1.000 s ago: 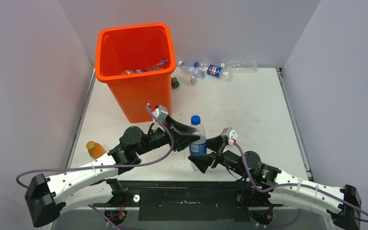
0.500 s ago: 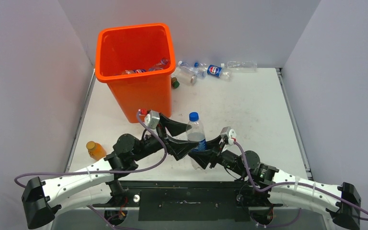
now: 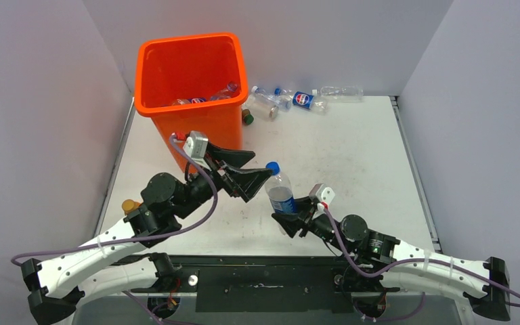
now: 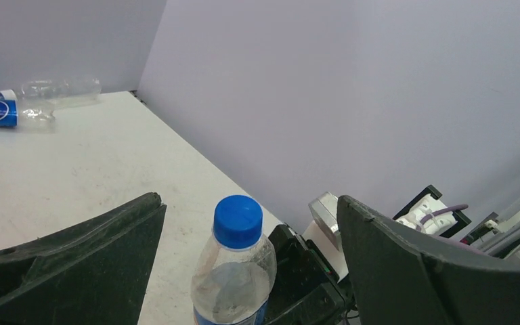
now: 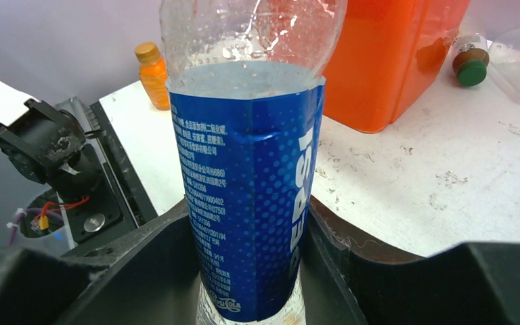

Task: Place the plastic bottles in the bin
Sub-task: Pick up the plastic bottle at the center of the board.

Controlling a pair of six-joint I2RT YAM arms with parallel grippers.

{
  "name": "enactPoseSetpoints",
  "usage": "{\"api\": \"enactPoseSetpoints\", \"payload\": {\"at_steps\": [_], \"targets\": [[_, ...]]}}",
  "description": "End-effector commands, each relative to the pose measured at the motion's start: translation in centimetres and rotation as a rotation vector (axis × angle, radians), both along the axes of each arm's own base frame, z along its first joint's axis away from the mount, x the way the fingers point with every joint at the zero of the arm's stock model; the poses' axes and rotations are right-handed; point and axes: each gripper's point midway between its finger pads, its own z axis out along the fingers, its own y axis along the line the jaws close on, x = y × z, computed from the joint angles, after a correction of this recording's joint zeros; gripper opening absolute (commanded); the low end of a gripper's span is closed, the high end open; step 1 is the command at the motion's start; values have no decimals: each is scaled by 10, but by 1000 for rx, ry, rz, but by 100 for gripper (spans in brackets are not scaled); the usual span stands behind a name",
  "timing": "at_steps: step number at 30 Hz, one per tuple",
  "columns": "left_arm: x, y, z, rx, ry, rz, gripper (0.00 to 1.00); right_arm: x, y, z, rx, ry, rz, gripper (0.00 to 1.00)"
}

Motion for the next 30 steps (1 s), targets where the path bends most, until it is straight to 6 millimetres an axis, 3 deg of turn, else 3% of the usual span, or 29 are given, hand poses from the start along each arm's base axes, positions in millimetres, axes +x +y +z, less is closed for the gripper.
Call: {"api": "enactPoseSetpoints", "payload": {"at_steps": [1, 9, 14, 16, 18, 19, 22, 23, 24, 30], "targets": [[1, -15, -13, 83, 74, -35, 100, 2, 2, 30, 25, -67, -28, 31], [1, -35, -18, 136, 93, -92, 72, -6, 7, 32, -6, -94, -25, 31], [1, -37, -19, 134, 95, -101, 47, -8, 8, 31, -10, -96, -26, 31], [-5, -38, -18, 131, 86, -128, 34, -8, 8, 30, -9, -92, -29, 31], [-6, -37, -17, 124, 76, -134, 9, -7, 7, 30, -5, -81, -41, 34], [-7, -36, -16, 119, 70, -135, 0, -5, 5, 29, -1, -65, -58, 40], [-8, -31, -10, 98, 45, -124, 0, -5, 6, 36, 29, -5, -72, 88], [-7, -28, -6, 89, 35, -112, 0, -6, 8, 40, 45, 16, -65, 96], [-7, -25, -2, 81, 21, -103, 0, -9, 10, 43, 58, 36, -54, 90], [-3, 9, 40, 4, -120, 23, 0, -9, 4, 79, 215, 217, -104, 90]]}}
